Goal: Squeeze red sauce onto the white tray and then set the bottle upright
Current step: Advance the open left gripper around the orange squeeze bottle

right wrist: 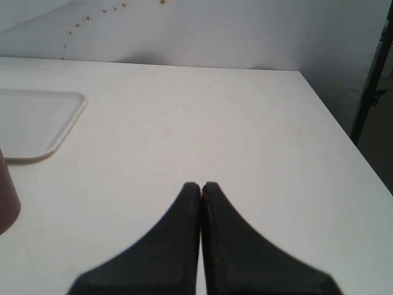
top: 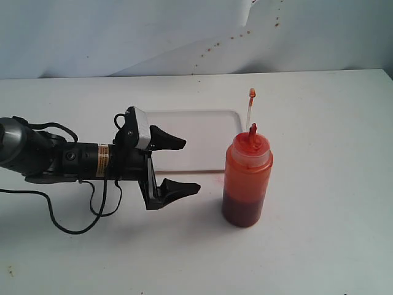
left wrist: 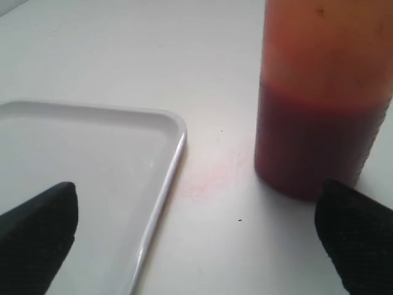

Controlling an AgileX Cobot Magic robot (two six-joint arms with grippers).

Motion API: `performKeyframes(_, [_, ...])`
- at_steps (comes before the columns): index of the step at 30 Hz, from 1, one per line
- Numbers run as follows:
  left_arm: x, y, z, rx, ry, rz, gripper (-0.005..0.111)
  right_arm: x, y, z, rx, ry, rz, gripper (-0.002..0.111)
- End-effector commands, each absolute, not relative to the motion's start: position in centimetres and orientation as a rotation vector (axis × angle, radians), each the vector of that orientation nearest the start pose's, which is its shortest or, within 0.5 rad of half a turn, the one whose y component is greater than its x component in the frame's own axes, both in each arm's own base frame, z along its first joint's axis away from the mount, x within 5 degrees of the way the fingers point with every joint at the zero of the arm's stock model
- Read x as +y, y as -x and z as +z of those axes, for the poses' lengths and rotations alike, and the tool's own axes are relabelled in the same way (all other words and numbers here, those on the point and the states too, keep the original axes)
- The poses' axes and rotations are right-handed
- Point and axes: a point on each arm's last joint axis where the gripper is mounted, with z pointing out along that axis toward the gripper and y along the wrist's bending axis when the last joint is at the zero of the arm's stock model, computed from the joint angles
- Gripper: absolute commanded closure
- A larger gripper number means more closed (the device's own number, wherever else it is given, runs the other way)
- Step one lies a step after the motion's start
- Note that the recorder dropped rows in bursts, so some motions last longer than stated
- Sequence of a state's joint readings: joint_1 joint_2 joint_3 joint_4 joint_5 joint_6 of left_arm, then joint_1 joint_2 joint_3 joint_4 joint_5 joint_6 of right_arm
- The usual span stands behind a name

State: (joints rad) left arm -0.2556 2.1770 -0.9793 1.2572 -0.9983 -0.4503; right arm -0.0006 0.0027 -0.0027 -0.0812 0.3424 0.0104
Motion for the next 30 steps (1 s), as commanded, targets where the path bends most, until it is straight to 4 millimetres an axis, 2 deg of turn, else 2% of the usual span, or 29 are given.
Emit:
performKeyframes(1, [-17.0, -33.8, 7.2, 1.594, -1.271, -0.902, 0.009, -0.3, -5.4, 18.2, 1.824, 0.049, -0.082, 0.108])
performKeyframes(6, [-17.8, -34.0, 5.0, 1.594, -1.286, -0.959, 0.009, -0.3, -5.4, 18.2, 1.824, 0.049, -0.082, 0.108])
performKeyframes(10, [-18.1, -34.3, 4.3, 1.582, -1.322, -0.962, 0.009, -0.3, -5.4, 18.2, 1.824, 0.049, -0.082, 0.108])
performKeyframes(16, [-18.6, -34.6, 4.5, 1.553, -1.347, -0.962, 0.009, -0.3, -5.4, 18.2, 1.824, 0.049, -0.082, 0.108])
performKeyframes(23, [-21.5, -33.3, 4.6, 1.506, -1.421, -0.993, 0.009, -0.3, -5.4, 18.2, 1.824, 0.049, -0.082, 0.108])
performKeyframes(30, [-22.7, -32.8, 4.8, 1.473, -1.449, -0.999, 0.009, -0.3, -5.4, 18.2, 1.824, 0.049, -0.082, 0.108])
